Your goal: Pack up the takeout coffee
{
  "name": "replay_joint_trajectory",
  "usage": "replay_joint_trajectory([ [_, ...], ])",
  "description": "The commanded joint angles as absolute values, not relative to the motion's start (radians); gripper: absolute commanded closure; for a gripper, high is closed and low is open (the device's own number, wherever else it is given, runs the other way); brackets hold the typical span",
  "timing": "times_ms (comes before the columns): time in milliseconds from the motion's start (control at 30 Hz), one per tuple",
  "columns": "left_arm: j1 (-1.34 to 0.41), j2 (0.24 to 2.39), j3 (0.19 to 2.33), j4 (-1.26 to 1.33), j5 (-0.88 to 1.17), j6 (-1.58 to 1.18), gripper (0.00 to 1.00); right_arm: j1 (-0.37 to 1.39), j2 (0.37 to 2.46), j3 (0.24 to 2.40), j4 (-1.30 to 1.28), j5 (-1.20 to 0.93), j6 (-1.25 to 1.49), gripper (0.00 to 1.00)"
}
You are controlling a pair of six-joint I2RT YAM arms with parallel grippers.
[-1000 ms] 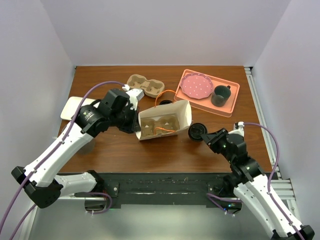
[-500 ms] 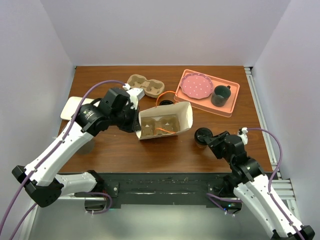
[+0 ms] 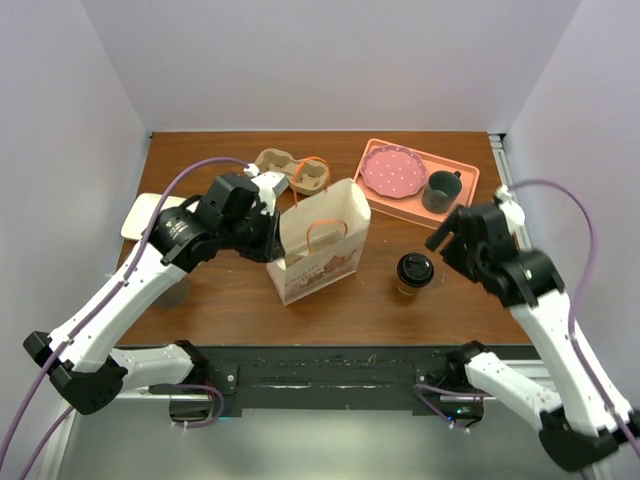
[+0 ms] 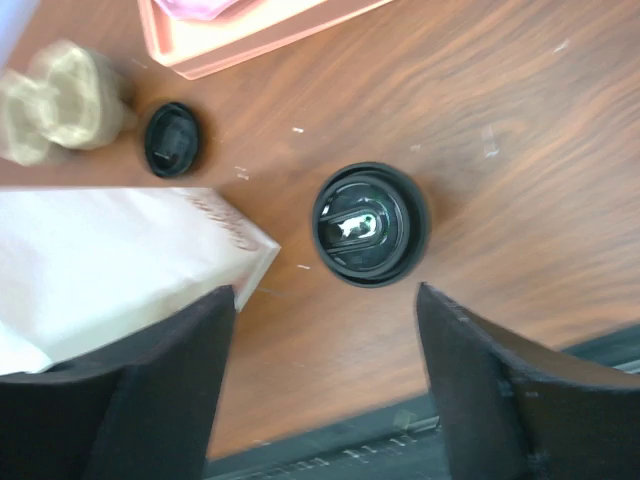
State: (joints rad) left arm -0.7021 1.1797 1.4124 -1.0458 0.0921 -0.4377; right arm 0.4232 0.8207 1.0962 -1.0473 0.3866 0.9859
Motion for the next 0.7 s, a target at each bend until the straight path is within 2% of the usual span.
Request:
replay_joint_trajectory([
  [0, -0.698, 1.178, 1.466, -0.989, 0.065, -0.466, 0.8, 0.42, 1.047, 1.294, -1.218, 0.407, 0.714, 0.17],
  [200, -0.698, 1.172, 1.44, -0.982, 0.045, -0.479, 0.71, 0.42, 1.175, 1.278, -1.154, 0.278, 0.586, 0.06],
  [467, -0.696, 1.121, 1.417, -1.0, 0.003, -0.492, 0.57, 0.42, 1.239, 1.177, -1.075, 0.184, 0.517, 0.07],
  [667, -0.696, 1.103, 1.428, -1.028, -0.032, -0.489, 0.51, 0.42, 1.284, 1.143, -1.022, 0.173, 0.471, 0.07],
])
